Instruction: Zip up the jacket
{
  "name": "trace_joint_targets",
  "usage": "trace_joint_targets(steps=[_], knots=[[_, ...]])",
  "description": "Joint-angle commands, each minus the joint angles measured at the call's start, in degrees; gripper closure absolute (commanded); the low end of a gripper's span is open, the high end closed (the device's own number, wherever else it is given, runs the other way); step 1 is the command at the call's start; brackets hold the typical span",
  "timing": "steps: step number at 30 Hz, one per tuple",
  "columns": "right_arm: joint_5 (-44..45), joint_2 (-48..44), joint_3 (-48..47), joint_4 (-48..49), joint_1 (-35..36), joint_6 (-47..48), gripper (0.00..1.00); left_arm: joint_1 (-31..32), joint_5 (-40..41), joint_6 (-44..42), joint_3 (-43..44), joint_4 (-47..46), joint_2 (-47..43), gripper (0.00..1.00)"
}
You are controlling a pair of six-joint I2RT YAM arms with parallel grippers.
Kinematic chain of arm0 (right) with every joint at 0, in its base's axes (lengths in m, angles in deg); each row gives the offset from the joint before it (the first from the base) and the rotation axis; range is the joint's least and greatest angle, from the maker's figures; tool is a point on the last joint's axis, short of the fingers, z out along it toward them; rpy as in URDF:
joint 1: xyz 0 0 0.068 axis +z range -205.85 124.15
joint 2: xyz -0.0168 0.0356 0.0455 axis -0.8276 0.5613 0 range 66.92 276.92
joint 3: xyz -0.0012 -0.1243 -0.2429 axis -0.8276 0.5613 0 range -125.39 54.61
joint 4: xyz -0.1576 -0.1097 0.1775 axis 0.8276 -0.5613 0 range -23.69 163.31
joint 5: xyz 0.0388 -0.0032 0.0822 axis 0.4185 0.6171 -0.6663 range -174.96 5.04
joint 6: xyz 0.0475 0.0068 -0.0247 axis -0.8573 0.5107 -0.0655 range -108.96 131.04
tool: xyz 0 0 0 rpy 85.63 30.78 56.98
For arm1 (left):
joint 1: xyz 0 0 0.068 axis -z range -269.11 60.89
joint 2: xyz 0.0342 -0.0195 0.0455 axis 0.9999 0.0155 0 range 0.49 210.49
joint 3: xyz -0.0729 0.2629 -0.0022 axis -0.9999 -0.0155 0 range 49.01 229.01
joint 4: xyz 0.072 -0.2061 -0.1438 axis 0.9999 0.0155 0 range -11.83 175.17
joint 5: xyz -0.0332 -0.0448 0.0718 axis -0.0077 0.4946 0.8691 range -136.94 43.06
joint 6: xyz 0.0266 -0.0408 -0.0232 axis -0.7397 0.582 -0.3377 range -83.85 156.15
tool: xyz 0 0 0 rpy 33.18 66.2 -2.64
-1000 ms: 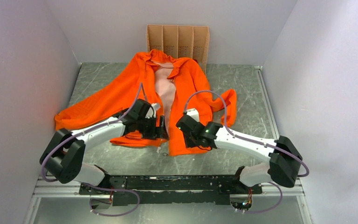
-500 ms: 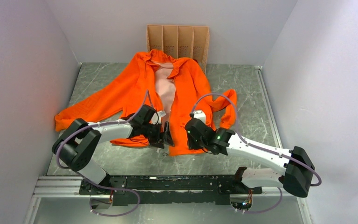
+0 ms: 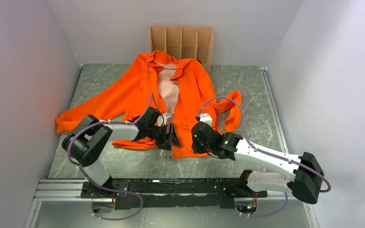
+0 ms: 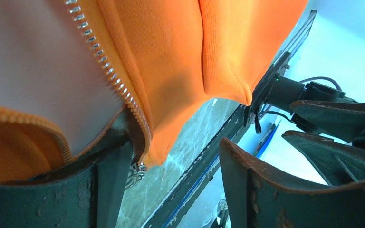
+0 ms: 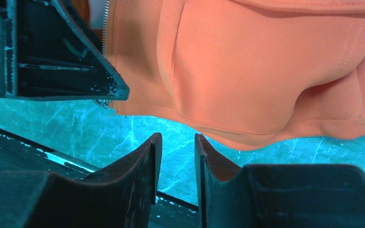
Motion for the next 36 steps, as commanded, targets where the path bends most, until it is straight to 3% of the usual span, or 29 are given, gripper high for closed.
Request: trace_joint_targets(steps=[1, 10, 12, 15, 16, 26, 36], knots=[[0.2, -1.7, 1.3, 1.9, 0.2, -1.5, 0.66, 0.5, -0.1, 0.6, -2.0, -5.4, 2.4, 0.28], [-1.8, -3.0, 2.3, 3.6, 0.3, -2.0, 0.66, 0.2, 1.0, 0.5, -1.8, -8.9, 3.4, 0.45], [-2.4, -3.5, 2.4, 4.0, 0.3, -2.0, 0.67, -0.3, 0.9, 0.4, -1.8, -10.6, 2.9, 0.58], [-3.0, -5.1, 3.1, 5.0, 0.3, -2.3, 0.67, -0.6, 0.5, 1.2, -1.5, -12.8, 2.1, 0.9], [-3.1, -5.7, 3.3, 5.5, 0.3, -2.2, 0.68, -0.6, 0.3, 1.4, -1.3, -13.6, 1.7, 0.92], [-6.4, -13.4, 5.2, 12.2, 0.0, -0.8, 0.7, -1.9, -2.8, 4.7, -0.5, -22.0, -3.7, 0.92], [-11.6, -13.4, 4.1, 15.6, -1.4, -1.9, 0.51, -3.2, -8.5, 9.9, 0.6, -31.6, -5.6, 0.92]])
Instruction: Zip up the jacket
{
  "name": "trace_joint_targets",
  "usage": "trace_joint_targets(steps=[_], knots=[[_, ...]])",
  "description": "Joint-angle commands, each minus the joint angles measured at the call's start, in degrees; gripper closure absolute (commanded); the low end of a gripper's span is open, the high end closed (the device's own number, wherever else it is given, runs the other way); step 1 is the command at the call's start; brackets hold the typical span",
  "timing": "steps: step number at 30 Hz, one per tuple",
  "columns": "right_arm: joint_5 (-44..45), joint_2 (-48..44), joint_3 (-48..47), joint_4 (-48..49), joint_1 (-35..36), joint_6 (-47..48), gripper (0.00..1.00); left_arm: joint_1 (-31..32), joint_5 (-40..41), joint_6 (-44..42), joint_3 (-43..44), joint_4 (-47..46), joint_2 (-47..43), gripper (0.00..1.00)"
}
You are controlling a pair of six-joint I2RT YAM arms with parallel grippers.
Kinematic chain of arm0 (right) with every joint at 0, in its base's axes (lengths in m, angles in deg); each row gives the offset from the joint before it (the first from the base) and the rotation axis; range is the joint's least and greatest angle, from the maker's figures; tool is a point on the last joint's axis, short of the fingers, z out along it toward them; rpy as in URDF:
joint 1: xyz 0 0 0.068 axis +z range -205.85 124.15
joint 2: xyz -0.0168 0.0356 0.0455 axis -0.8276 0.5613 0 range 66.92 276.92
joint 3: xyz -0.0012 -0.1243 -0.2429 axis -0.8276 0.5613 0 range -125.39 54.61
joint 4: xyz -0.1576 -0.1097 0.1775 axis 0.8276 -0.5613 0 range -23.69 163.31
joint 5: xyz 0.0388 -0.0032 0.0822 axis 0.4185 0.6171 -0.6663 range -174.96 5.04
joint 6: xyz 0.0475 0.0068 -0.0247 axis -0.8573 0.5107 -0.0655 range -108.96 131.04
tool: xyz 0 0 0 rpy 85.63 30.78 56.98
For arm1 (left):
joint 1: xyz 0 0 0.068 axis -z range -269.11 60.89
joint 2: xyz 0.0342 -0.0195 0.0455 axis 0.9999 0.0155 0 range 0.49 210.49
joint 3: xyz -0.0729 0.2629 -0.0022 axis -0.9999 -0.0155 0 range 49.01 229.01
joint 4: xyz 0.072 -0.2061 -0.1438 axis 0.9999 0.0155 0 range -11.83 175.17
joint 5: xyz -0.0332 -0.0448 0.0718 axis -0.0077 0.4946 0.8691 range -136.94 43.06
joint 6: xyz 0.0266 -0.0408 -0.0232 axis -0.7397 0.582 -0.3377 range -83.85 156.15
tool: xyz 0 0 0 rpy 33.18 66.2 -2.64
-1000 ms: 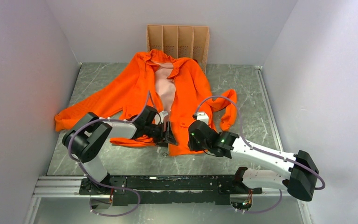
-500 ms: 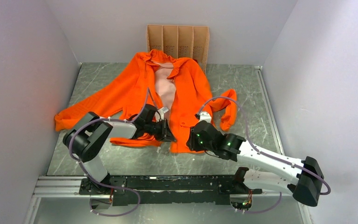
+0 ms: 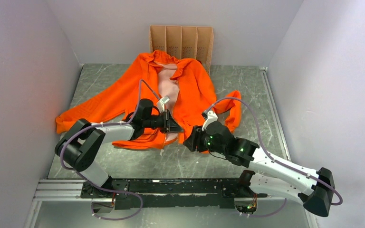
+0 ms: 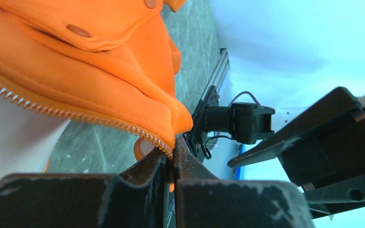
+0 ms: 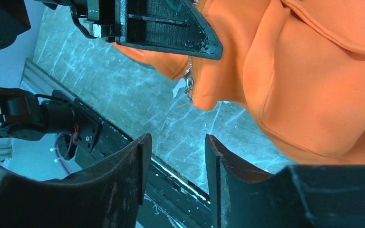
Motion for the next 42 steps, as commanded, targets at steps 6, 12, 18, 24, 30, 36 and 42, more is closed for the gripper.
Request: trace_joint_targets(steps=[6, 12, 18, 24, 30, 36, 42], knots=[[-4.7, 3.0, -0.8, 4.4, -1.9, -2.7, 0.47, -0.3, -4.5, 3.0, 1.2, -7.7, -3.4, 0.92], [-7.6, 4.7, 0.7, 7.7, -4.3, -4.9, 0.48, -0.3, -5.8, 3.4, 0.3, -8.6, -4.7, 0.92], [-12.9, 5.5, 2.7, 11.8, -7.0, -6.2, 0.49, -0.2, -6.9, 3.1, -0.4, -9.8, -5.3, 0.92], [-14.6, 5.4, 4.3, 13.5, -8.3, -7.3, 0.52, -0.1, -7.5, 3.0, -0.7, -10.5, -5.5, 0.92], [-16.2, 5.8, 5.3, 15.2, -9.0, -7.8, 0.53, 0.2, -8.0, 2.5, -0.5, -10.3, -6.0, 0.92], [-16.9, 5.6, 6.1, 16.5, -9.6, -8.3, 0.57, 0.7, -8.2, 2.0, -0.1, -9.5, -5.9, 0.92], [-17.4, 5.0, 6.8, 17.1, -10.4, -8.7, 0.59, 1.6, -8.3, 1.0, 0.7, -8.6, -5.5, 0.92]])
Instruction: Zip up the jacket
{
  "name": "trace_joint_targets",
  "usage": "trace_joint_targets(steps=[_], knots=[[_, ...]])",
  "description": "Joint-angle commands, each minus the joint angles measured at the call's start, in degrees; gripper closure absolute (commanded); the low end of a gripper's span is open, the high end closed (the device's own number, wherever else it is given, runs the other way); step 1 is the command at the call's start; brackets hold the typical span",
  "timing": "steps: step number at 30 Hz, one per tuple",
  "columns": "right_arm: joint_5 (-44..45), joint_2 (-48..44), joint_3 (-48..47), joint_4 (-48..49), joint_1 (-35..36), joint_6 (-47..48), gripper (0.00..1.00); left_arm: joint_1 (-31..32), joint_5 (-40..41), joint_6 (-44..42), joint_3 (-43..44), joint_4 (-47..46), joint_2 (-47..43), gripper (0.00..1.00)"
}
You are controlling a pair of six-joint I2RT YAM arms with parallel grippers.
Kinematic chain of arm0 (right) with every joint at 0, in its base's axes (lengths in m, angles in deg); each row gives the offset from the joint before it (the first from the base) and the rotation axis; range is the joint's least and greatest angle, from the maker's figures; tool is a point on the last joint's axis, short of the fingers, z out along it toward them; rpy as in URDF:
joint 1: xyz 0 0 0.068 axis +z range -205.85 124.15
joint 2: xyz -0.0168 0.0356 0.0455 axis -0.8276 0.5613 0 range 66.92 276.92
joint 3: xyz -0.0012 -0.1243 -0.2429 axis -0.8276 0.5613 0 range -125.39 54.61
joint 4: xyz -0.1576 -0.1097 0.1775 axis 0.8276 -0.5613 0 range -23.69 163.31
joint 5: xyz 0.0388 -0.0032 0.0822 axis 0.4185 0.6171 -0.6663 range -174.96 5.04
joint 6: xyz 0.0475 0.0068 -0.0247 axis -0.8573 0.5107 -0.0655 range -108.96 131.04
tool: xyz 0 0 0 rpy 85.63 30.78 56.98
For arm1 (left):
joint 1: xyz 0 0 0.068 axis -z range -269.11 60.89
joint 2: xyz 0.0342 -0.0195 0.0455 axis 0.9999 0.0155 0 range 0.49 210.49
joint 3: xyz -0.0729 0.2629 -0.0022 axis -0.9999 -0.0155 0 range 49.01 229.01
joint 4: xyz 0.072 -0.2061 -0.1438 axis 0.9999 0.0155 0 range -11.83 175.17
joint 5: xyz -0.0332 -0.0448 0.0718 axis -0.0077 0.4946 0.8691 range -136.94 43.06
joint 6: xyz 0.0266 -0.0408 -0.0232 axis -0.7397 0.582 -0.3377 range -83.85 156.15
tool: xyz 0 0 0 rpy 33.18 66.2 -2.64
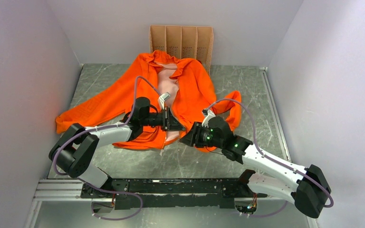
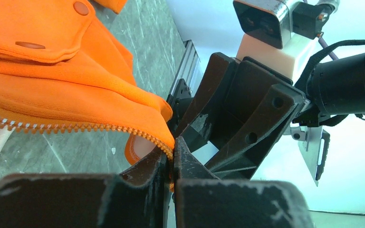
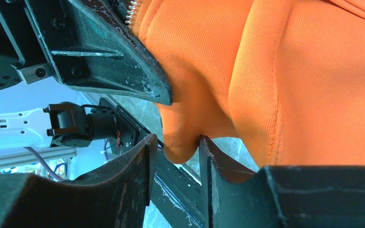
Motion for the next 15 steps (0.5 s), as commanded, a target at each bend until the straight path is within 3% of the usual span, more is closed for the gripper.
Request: trace_joint_targets(steps=[1, 15], knots=[[-1.1, -0.8, 0.9, 1.7, -0.9, -0.6, 0.6, 1.0, -1.9, -2.2, 1.0, -1.4, -1.0, 0.92], [-2.9, -0.1, 1.9, 3.3, -1.5, -0.8, 0.67, 2.2, -2.0, -3.1, 2.0, -0.5, -0.3, 0.92]])
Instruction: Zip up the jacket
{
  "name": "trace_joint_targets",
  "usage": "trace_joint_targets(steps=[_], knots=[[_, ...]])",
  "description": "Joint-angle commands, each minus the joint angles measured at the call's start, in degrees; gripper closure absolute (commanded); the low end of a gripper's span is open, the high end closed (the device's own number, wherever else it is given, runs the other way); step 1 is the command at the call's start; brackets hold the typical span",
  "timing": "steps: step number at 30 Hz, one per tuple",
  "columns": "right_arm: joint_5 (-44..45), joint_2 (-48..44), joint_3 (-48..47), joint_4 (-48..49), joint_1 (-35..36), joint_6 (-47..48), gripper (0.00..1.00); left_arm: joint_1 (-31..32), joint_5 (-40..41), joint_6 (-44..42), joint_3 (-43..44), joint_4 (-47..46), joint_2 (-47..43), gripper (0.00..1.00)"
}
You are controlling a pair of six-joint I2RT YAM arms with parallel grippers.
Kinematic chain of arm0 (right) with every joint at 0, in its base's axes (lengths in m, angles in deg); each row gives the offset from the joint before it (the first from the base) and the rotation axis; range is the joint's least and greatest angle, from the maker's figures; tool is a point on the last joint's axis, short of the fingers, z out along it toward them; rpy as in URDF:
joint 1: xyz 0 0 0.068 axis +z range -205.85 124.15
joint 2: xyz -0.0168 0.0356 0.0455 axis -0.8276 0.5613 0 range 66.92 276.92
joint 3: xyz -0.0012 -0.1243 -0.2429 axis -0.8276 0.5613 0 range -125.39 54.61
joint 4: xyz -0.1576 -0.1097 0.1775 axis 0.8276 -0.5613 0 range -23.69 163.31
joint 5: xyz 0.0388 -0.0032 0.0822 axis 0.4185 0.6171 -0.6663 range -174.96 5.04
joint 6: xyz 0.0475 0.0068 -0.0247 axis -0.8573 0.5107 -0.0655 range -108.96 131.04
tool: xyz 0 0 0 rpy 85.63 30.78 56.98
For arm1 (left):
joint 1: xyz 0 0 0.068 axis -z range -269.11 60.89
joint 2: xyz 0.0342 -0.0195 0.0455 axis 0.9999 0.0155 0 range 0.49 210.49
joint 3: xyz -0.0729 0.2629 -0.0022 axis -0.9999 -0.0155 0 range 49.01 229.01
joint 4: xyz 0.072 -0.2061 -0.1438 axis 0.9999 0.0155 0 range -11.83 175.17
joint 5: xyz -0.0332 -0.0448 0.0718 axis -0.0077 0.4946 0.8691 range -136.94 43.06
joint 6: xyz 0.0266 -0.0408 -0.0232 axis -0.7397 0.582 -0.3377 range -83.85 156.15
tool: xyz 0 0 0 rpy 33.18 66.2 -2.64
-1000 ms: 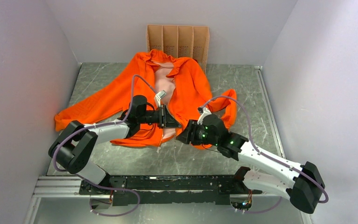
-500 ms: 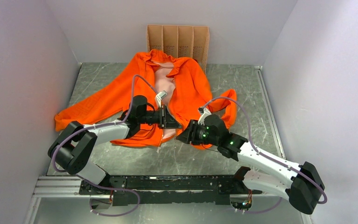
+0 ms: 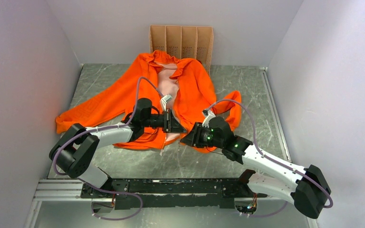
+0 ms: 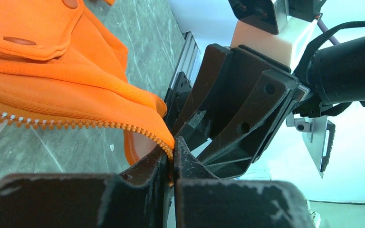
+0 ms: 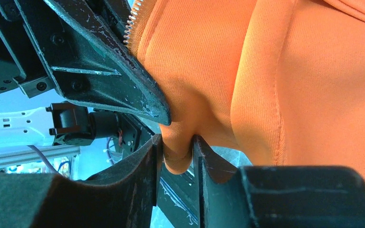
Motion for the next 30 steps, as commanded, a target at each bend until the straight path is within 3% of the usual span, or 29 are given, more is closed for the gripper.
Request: trace_joint_targets(steps=[1, 11, 14, 15, 23, 30], knots=[[-1.6, 0.0, 0.8, 2.4, -0.6, -0.4, 0.67, 0.6, -1.6, -1.3, 2.0, -1.1, -0.2, 0.92], [-2.1, 0.3, 0.9, 2.7, -0.5, -0.3, 0.74, 0.7, -1.7, -1.4, 2.1, -1.2, 0.0, 0.92], [-2.4, 0.5, 1.0, 2.7, -0.6, -0.4, 0.88, 0.7, -1.6, -1.3, 2.1, -1.2, 0.2, 0.92], [-2.4, 0.4, 1.0, 2.7, -0.6, -0.3, 1.0, 0.7, -1.6, -1.1, 2.0, -1.4, 0.2, 0.92], [-2.6, -0.1, 1.4, 5.2, -0.8, -0.1, 1.0, 0.7, -2.0, -2.0, 2.1, -1.0, -0.3, 0.92], [-5.1, -1.7, 3.2, 10.3, -3.7, 2.6, 1.0, 0.7, 2.9, -7.6, 3.5, 8.1, -4.7, 0.62]])
